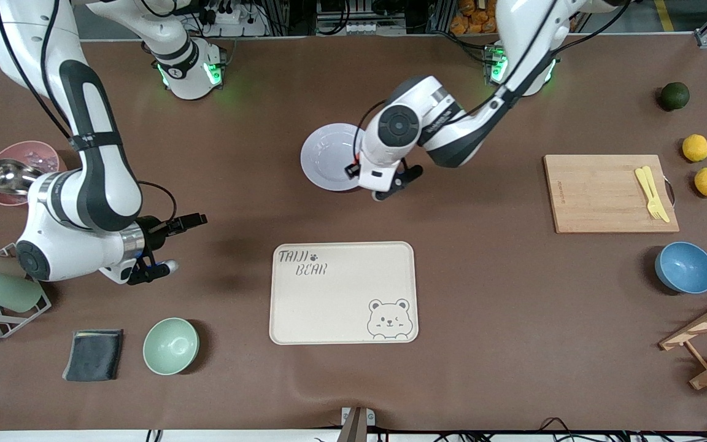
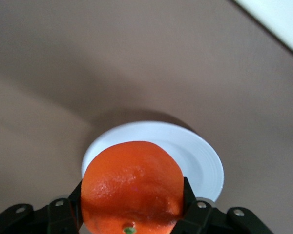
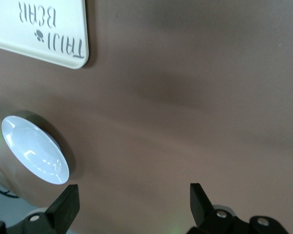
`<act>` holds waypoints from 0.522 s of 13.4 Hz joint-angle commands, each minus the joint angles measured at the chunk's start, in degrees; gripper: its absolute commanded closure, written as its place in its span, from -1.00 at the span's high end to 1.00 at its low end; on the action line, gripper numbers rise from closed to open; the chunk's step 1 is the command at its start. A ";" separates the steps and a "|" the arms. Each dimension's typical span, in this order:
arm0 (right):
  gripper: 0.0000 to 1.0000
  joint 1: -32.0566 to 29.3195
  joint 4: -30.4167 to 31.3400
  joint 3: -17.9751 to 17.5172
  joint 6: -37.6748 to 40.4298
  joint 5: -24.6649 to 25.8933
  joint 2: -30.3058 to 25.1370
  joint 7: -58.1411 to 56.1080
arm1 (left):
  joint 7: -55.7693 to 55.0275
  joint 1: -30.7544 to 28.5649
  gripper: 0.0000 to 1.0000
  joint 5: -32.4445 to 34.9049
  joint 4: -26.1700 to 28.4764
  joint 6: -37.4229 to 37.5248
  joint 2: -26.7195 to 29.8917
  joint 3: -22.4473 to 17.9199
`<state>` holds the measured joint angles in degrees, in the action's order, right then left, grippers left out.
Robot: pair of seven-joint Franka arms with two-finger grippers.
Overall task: Place orange and plate with both arms
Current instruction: 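Lower the orange onto the white plate and open the left gripper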
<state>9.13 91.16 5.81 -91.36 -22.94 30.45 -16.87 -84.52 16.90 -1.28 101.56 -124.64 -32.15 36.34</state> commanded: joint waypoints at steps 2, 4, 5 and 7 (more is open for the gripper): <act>1.00 0.01 2.25 -0.54 1.54 -2.54 0.57 -1.06 | -5.56 4.10 -0.40 3.72 -1.89 -4.89 -5.63 -0.65; 1.00 0.01 3.93 -0.54 1.62 -4.66 0.57 -1.15 | -8.02 5.60 -0.34 5.66 -1.80 -7.18 -7.57 -1.35; 1.00 0.27 4.37 -0.62 1.80 -4.84 0.48 -1.15 | -8.99 6.65 -0.30 6.11 -1.72 -7.37 -7.93 -1.79; 1.00 0.53 6.30 -0.62 1.89 -6.50 0.05 -1.15 | -10.57 10.07 -0.28 6.29 -1.54 -7.98 -9.25 -3.10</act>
<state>9.51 95.63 5.23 -89.74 -27.05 31.20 -17.38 -92.14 23.47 3.48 101.22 -131.79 -40.15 34.85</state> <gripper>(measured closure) 0.000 0.264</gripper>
